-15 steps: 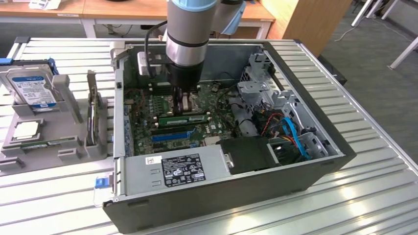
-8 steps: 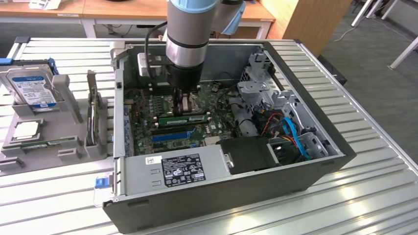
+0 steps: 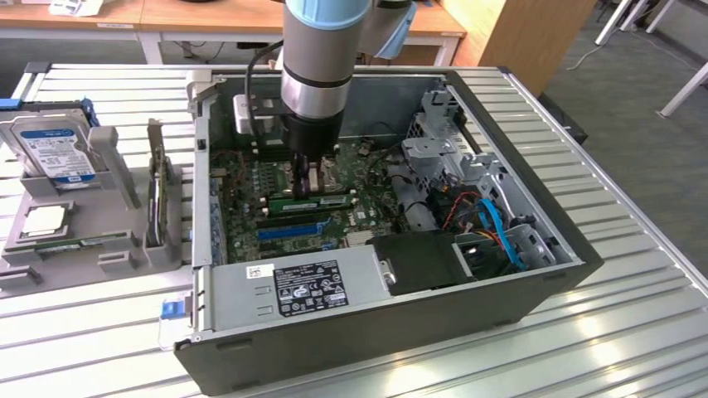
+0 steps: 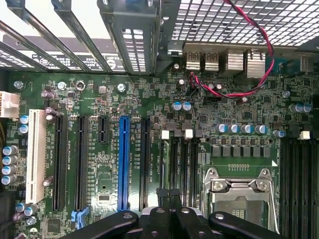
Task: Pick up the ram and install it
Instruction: 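Press down the ram until it locks into place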
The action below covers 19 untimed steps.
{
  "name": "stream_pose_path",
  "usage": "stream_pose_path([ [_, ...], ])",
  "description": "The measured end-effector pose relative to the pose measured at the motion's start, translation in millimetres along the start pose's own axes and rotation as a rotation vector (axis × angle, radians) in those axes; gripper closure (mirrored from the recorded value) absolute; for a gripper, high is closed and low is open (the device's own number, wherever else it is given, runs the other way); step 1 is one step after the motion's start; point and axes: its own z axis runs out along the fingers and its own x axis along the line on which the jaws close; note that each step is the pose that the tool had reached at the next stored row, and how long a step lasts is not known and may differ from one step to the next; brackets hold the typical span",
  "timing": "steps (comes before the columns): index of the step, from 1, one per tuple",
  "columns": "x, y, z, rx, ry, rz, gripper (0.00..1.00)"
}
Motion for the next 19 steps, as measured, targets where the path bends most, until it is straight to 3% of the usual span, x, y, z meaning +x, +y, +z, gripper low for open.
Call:
stream_pose_path([
  [19, 0.6, -0.2, 6.1, -0.0002, -0.0002, 0.0, 0.9],
])
